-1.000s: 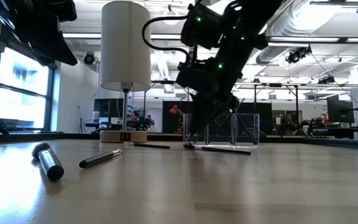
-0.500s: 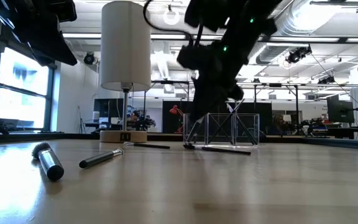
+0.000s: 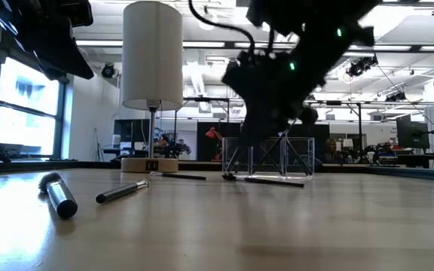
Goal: Put items in baskets/containers
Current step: Put the black eye groomer brush into the transparent organizer
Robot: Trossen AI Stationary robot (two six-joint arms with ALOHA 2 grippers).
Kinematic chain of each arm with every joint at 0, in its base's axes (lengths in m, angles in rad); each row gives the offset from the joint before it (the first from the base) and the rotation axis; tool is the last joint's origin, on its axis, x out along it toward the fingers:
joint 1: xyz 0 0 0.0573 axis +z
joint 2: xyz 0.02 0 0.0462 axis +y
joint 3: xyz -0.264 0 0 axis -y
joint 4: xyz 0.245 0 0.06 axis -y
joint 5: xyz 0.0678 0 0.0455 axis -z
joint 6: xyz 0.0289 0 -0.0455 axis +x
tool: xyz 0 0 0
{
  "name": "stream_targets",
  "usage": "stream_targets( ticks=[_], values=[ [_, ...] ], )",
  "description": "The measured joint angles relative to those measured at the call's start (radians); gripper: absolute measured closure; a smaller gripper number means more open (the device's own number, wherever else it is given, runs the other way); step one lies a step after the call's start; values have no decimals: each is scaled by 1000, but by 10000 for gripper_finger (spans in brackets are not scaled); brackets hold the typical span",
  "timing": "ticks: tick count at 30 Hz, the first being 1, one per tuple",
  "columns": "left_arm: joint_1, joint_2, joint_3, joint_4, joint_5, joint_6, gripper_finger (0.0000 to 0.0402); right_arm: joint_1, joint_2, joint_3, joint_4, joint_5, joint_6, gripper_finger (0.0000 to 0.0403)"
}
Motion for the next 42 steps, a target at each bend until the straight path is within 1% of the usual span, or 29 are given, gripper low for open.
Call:
stream_targets(
  ticks=[5, 8, 10, 12, 14, 16, 17, 21, 23, 26, 28, 30, 32, 34, 35, 36, 39, 42],
  values=[
    [0, 0, 0, 1, 0, 0, 402, -29, 1, -127, 250, -20, -64, 312],
    [0, 0, 0, 1, 0, 0, 402, -45, 1, -174, 332, -21, -121, 290],
    [0, 0, 0, 1, 1, 0, 401, -55, 1, -197, 378, -23, -173, 281],
    [0, 0, 0, 1, 1, 0, 401, -70, 9, -210, 400, -49, -220, 277],
    [0, 0, 0, 1, 1, 0, 401, -84, 31, -211, 432, -89, -235, 275],
    [0, 0, 0, 0, 0, 0, 402, -94, 63, -210, 480, -99, -243, 274],
    [0, 0, 0, 0, 0, 0, 401, -97, 81, -205, 495, -91, -259, 274],
    [0, 0, 0, -1, 1, 0, 402, -111, 133, -153, 475, -2, -312, 274],
    [0, 0, 0, -2, 1, 0, 402, -126, 150, -123, 452, -4, -332, 274],
    [0, 0, 0, -4, 1, -1, 401, -147, 184, -82, 427, -38, -342, 275],
    [0, 0, 0, -4, 3, -1, 401, -156, 202, -54, 403, -54, -334, 282],
    [0, 0, 0, -4, 5, -3, 402, -160, 208, -31, 360, -74, -310, 300],
    [0, 0, 0, -4, 8, -5, 401, -159, 211, -14, 319, -80, -290, 332],
    [0, 0, 0, -4, 8, -6, 402, -151, 211, -5, 296, -86, -282, 373],
    [0, 0, 0, -3, 8, -6, 401, -147, 211, -1, 291, -92, -284, 386],
    [0, 0, 0, -4, 9, -6, 401, -142, 211, 2, 288, -98, -287, 392],
    [0, 0, 0, -3, 8, -6, 402, -121, 207, 20, 275, -111, -286, 389],
    [0, 0, 0, -2, 9, -6, 401, -96, 184, 40, 250, -138, -289, 400]
  ],
)
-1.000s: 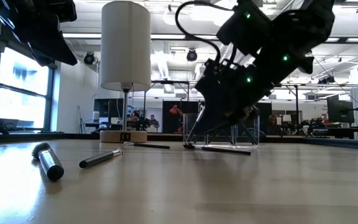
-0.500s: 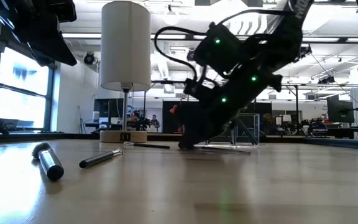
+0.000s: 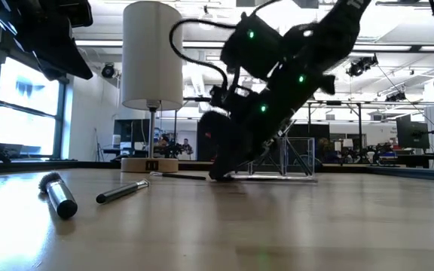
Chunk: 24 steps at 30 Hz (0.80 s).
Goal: Put items in baskets/containers
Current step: Put the black eye groomer brush into the transparent organizer
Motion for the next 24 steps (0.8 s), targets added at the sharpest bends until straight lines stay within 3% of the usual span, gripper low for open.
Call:
stream_targets(
  ticks=[5, 11, 18, 24],
  values=[
    [0, 0, 0, 3, 0, 3, 402, 37, -95, 31, -29, 83, 0, 402],
    [0, 0, 0, 4, -1, 8, 402, 69, -245, -9, -26, 274, 15, 402],
    [0, 0, 0, 10, -61, 41, 402, 81, -431, -122, -15, 479, 53, 403],
    [1, 0, 0, 47, -137, 41, 402, 29, -586, -300, 169, 580, -13, 403]
  ],
)
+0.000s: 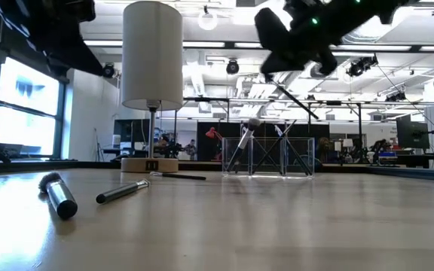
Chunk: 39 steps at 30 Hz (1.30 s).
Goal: Put items in baskets/containers
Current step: Put the black eye groomer brush into the transparent organizer
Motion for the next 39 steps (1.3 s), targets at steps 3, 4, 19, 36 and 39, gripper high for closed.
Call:
stream_targets(
  ticks=[3, 4, 19, 36, 39],
  values=[
    [0, 0, 0, 20, -47, 12, 401, -51, -65, -135, 226, -5, -47, 403],
    [0, 0, 0, 25, -60, 23, 402, -71, -78, -181, 319, -24, -77, 403],
    [0, 0, 0, 135, -185, 52, 401, -510, -34, -345, 950, -718, -291, 403],
    [-1, 0, 0, 135, -173, 16, 402, -560, 38, -436, 965, -873, -280, 403],
    [-1, 0, 0, 135, -174, 15, 402, -560, 38, -458, 963, -888, -268, 402]
  ],
)
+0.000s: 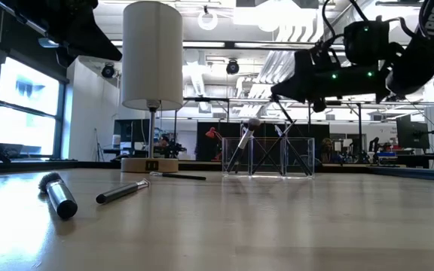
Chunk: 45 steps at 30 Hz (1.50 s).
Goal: Put items in baskets/containers
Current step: Put the black eye groomer brush into the transparent organizer, then put the black powder brush into the transparent organizer
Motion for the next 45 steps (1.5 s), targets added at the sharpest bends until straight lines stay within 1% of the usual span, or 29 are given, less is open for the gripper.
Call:
stream_targets(
  ticks=[2, 5, 8, 11, 16, 18, 20, 22, 24, 26, 28, 31, 34, 36, 39, 41, 43, 45],
  values=[
    [0, 0, 0, 0, 1, 0, 401, 0, 0, -11, -3, -5, 4, 398],
    [0, 0, 0, 0, 3, 0, 402, 0, 0, -15, -23, -14, 18, 381],
    [0, 0, 0, 0, 10, -1, 401, 0, 0, -15, -21, -41, -5, 354],
    [0, 0, 0, 0, 18, 0, 401, 0, -13, -15, -19, -43, -16, 322],
    [0, 0, 0, 0, 18, -1, 400, 3, -91, -15, -18, -55, -19, 273],
    [0, 0, 0, 0, 24, -5, 396, 22, -144, -11, -23, -58, -26, 261],
    [1, 0, 0, 0, 50, -34, 382, 60, -202, 9, -76, -59, -40, 255],
    [1, 0, 0, -4, 59, -68, 360, 114, -261, 47, -203, -64, -62, 255],
    [1, 0, 0, -11, 64, -82, 333, 178, -318, 111, -407, -66, -91, 258],
    [1, 0, 0, -10, 65, -93, 307, 239, -356, 202, -683, -52, -106, 262],
    [1, 0, 0, -4, 45, -102, 286, 305, -368, 315, -995, -19, -99, 268],
    [0, 0, 0, 25, 23, -102, 268, 391, -341, 482, -1385, 52, 9, 278],
    [0, 0, 0, 79, 22, -98, 264, 457, -293, 614, -1676, 93, 162, 294],
    [0, 0, 0, 112, 21, -97, 264, 490, -257, 673, -1815, 106, 259, 306],
    [0, 18, 24, 119, 22, -145, 263, 526, -210, 707, -1955, 119, 375, 326],
    [0, 71, 62, 115, 22, -194, 263, 542, -188, 702, -2009, 123, 431, 338],
    [0, 135, 112, 63, 22, -244, 263, 552, -177, 674, -2035, 111, 477, 349],
    [0, 204, 184, 2, 23, -330, 263, 557, -176, 634, -2042, 92, 516, 358]
  ],
)
